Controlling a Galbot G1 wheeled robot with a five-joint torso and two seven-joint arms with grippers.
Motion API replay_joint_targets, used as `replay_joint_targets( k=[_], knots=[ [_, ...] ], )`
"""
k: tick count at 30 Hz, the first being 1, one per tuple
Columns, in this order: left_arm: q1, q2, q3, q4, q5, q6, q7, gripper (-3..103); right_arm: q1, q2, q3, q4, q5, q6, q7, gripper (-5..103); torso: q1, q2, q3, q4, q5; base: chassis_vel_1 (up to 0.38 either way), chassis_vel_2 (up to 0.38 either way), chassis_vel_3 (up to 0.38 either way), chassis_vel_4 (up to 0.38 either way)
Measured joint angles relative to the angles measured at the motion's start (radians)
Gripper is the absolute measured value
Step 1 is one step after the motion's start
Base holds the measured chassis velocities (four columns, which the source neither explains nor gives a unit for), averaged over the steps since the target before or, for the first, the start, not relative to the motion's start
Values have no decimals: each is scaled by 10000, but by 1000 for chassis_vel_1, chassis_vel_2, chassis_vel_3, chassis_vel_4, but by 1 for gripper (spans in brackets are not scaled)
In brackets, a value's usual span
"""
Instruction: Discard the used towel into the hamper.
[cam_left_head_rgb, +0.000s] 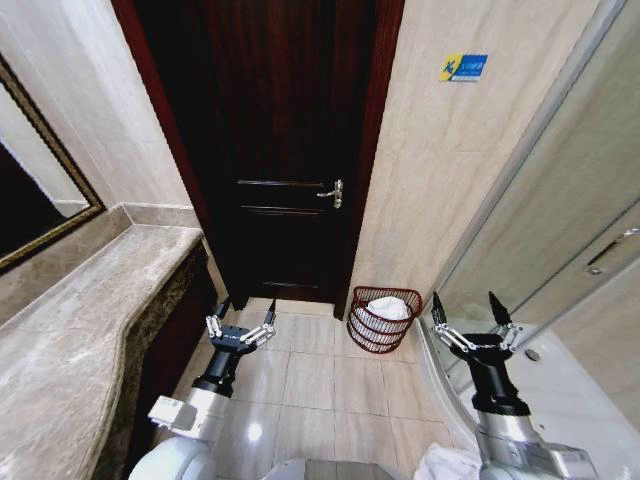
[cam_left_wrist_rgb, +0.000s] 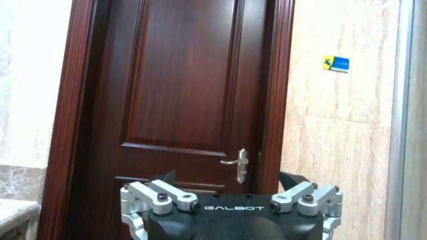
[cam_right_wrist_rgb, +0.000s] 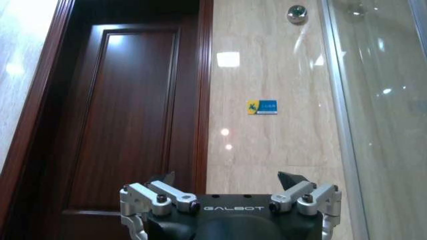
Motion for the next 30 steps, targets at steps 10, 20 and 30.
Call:
replay_joint_targets(
  k=[10, 20, 30],
  knots=[
    [0, 0, 0, 0, 0, 0, 0, 100, 0, 17, 16, -9, 15, 59, -10, 100, 0, 0, 0, 0, 0, -4, -5, -5, -5],
    [0, 0, 0, 0, 0, 0, 0, 100, -10, 34, 45, -34, 45, 156, -30, 100, -1, 0, -1, -1, 0, -64, -70, -64, -73],
    [0, 0, 0, 0, 0, 0, 0, 100, -13, 47, 40, -29, 48, 162, -37, 100, 0, 1, -1, -2, 0, -105, -98, -109, -102]
  ],
)
